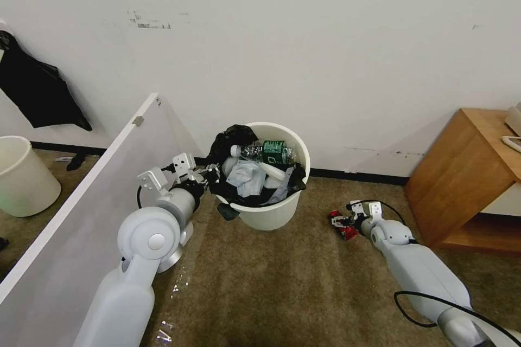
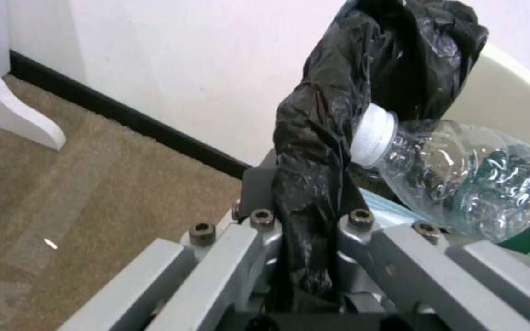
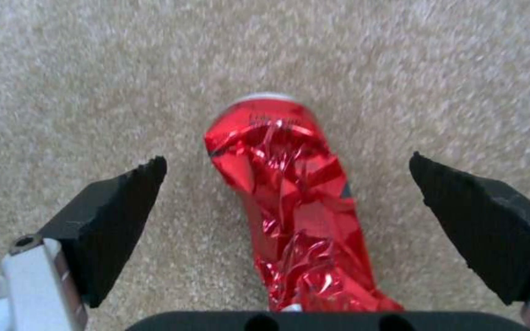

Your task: Pick up the trash bin, then pick up the garbage from the floor and place it into the trash bin.

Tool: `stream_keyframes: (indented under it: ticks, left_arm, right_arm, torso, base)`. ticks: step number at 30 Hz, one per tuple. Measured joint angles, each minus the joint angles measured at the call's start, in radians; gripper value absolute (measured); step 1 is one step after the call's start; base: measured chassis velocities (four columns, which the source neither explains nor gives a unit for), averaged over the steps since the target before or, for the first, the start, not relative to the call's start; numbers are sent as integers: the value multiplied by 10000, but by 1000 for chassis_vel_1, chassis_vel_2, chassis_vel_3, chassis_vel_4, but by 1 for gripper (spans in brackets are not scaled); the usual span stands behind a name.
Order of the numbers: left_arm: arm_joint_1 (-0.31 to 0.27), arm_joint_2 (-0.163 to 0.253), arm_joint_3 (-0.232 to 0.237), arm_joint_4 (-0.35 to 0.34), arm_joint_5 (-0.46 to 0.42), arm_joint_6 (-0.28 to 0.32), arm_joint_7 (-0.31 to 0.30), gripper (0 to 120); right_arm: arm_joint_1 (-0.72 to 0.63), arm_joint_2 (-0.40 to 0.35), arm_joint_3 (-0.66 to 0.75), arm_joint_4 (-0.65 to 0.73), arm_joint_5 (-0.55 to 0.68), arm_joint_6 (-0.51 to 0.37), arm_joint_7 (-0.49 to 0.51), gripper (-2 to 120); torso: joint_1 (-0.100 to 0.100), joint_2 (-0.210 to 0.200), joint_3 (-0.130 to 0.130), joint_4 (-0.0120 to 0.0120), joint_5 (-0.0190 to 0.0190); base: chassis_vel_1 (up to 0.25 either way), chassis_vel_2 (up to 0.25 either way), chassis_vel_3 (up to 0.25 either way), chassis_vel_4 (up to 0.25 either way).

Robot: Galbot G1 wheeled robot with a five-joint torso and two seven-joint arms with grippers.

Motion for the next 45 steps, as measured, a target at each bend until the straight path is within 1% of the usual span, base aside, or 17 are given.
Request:
stream_keyframes:
  ticks: [8, 20, 21, 22, 23, 24, 25, 27, 28, 30, 31, 32, 35, 36, 38, 41, 45]
  left_arm:
    - [75, -55, 5, -14, 94, -14, 50, 4]
    - [166, -120, 34, -17, 230, -38, 119, 4]
    - [179, -120, 31, -24, 229, -41, 118, 4]
    - [179, -120, 31, -24, 229, -41, 118, 4]
    - [190, -112, 26, -29, 227, -44, 117, 4]
    - [209, -98, 9, -32, 233, -50, 119, 4]
    - [209, -98, 9, -32, 233, -50, 119, 4]
    - [227, -98, 4, -47, 238, -52, 123, 4]
    - [227, -98, 4, -47, 238, -52, 123, 4]
    - [233, -133, 5, -59, 244, -58, 123, 4]
    - [237, -137, 6, -62, 246, -59, 123, 4]
    - [237, -137, 6, -62, 246, -59, 123, 4]
    - [238, -136, 5, -62, 262, -66, 124, 4]
    - [238, -136, 5, -62, 262, -66, 124, 4]
    - [235, -148, 5, -62, 267, -67, 124, 4]
    - [233, -178, 11, -57, 277, -70, 124, 4]
    - [247, -184, 33, -38, 285, -76, 133, 4]
  right_arm:
    - [171, 379, 93, -649, -327, 264, -72, 100]
    - [144, 462, 386, -908, -669, 437, -117, 99]
    - [126, 463, 408, -913, -710, 461, -128, 96]
    - [126, 463, 408, -913, -710, 461, -128, 96]
    - [102, 458, 424, -911, -744, 477, -172, 93]
    - [66, 433, 443, -886, -799, 497, -248, 86]
    - [66, 433, 443, -886, -799, 497, -248, 86]
    - [43, 421, 460, -857, -831, 538, -291, 77]
    - [43, 421, 460, -857, -831, 538, -291, 77]
    - [45, 464, 486, -872, -831, 558, -317, 65]
    - [46, 466, 490, -872, -832, 569, -328, 62]
    - [46, 466, 490, -872, -832, 569, -328, 62]
    - [30, 437, 501, -830, -833, 588, -352, 45]
    - [30, 437, 501, -830, -833, 588, -352, 45]
    - [25, 413, 505, -819, -830, 589, -363, 37]
    - [25, 391, 509, -822, -829, 607, -391, 33]
    - [-8, 395, 515, -795, -810, 620, -415, 33]
  torso:
    - [0, 0, 0, 1, 0]
    - [0, 0, 0, 0, 1]
    - [0, 0, 0, 0, 0]
    - [0, 0, 0, 0, 0]
    - [0, 0, 0, 1, 0]
    - [0, 0, 0, 1, 1]
    - [0, 0, 0, 1, 1]
    - [0, 0, 0, -1, 0]
    - [0, 0, 0, -1, 0]
    - [0, 0, 0, 2, 1]
    - [0, 0, 0, 2, 2]
    - [0, 0, 0, 2, 2]
    - [0, 0, 0, 1, 1]
    - [0, 0, 0, 1, 1]
    - [0, 0, 0, 1, 1]
    - [0, 0, 0, 0, 0]
    - [0, -1, 0, 1, 1]
  base:
    - [0, 0, 0, 0]
    - [0, 0, 0, 0]
    - [0, 0, 0, 0]
    - [0, 0, 0, 0]
    - [0, 0, 0, 0]
    - [0, 0, 0, 0]
    - [0, 0, 0, 0]
    - [0, 0, 0, 0]
    - [0, 0, 0, 0]
    - [0, 0, 0, 0]
    - [0, 0, 0, 0]
    - [0, 0, 0, 0]
    - [0, 0, 0, 0]
    - [0, 0, 0, 0]
    - [0, 0, 0, 0]
    - [0, 0, 0, 0]
    - [0, 0, 0, 0]
